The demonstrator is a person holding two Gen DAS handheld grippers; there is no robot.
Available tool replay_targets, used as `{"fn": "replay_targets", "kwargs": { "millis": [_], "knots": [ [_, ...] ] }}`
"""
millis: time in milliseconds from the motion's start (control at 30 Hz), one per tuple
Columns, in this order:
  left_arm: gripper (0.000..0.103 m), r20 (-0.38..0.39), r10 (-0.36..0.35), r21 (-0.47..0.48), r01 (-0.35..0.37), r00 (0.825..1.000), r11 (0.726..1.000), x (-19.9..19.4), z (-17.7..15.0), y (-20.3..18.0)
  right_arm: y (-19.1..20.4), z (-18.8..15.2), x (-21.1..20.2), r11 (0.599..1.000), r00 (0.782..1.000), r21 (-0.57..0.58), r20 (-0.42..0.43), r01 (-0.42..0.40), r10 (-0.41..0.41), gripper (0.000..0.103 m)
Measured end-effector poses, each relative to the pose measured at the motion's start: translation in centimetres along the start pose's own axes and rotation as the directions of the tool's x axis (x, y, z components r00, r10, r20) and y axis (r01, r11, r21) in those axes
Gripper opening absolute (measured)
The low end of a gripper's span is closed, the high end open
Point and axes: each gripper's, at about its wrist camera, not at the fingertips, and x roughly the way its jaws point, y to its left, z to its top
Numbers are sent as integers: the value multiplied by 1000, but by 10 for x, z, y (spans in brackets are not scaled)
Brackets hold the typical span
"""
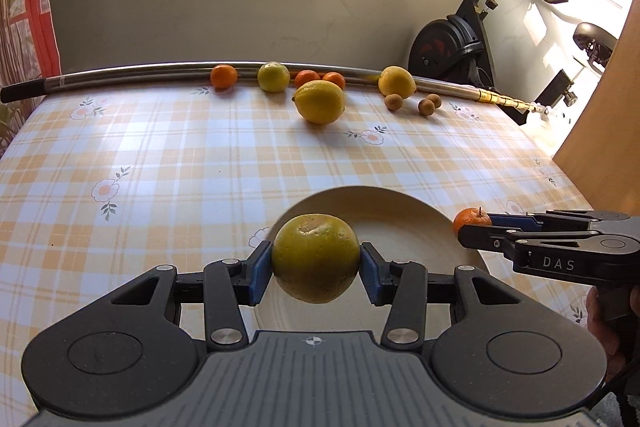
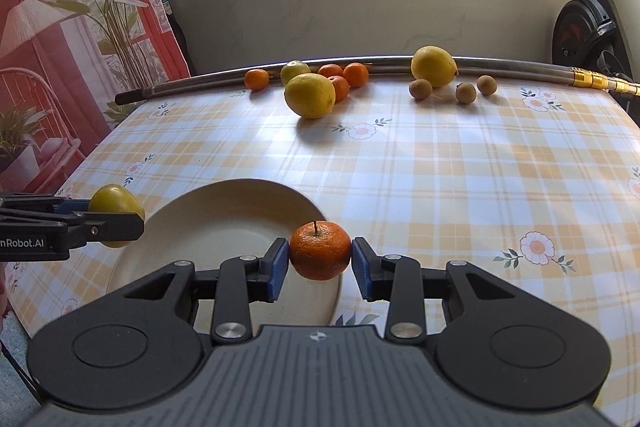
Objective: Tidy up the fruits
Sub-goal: 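Carry the grapefruit in the left tool over the cream plate while the right tool carries the tangerine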
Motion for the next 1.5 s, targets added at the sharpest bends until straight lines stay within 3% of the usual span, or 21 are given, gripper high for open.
{"fn": "replay_targets", "kwargs": {
  "millis": [500,1267,1500],
  "knots": [
    [49,-81,26,36,-23,996,999,22,-19,-5,23,-14,6,996,998,-86,-59,-24,19,37],
    [49,-106,55,54,-50,993,997,33,-21,-9,23,-18,11,994,994,-108,-107,-22,11,38],
    [51,-79,64,53,-60,995,997,26,-20,-7,25,-19,11,993,994,-116,-110,-24,11,38]
  ]
}}
